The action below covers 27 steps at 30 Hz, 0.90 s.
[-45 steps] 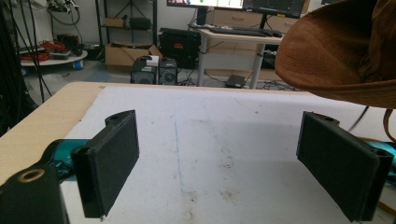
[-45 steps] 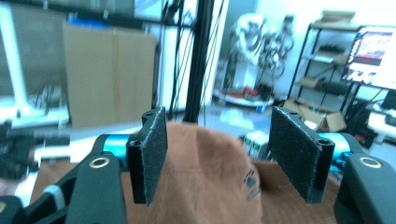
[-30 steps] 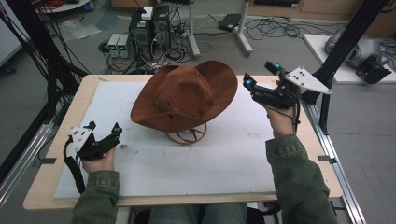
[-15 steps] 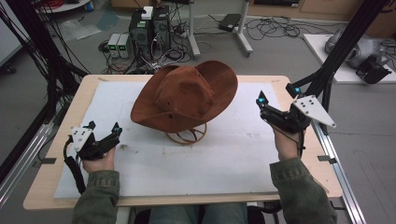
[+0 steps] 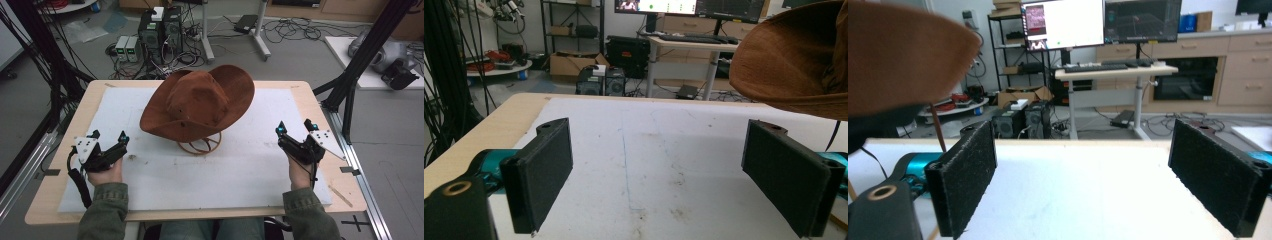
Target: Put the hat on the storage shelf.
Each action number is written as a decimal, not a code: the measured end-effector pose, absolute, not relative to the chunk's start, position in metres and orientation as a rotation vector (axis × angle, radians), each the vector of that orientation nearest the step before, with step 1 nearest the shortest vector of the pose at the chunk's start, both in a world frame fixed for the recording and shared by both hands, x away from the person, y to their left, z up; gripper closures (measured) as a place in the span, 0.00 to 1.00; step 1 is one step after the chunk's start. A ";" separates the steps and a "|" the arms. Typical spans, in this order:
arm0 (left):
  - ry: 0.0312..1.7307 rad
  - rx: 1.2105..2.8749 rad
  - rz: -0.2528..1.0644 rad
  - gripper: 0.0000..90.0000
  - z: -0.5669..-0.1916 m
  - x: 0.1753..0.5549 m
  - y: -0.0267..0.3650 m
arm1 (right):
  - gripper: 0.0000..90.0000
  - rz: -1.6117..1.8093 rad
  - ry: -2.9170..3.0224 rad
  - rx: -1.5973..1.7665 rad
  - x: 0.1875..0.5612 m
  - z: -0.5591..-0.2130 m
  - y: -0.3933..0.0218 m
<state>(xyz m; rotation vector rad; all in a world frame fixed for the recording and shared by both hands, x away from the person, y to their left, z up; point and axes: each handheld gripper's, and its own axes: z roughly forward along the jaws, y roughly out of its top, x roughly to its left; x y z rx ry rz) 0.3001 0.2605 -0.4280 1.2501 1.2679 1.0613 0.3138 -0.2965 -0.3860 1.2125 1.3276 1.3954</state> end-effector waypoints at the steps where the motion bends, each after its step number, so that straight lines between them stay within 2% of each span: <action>1: 1.270 1.249 1.062 0.15 -0.428 0.300 0.260 | 0.13 1.379 1.337 1.211 0.315 -0.393 -0.298; 27: 1.273 1.250 1.063 0.15 -0.429 0.299 0.261 | 0.13 1.313 1.312 1.207 0.318 -0.410 -0.308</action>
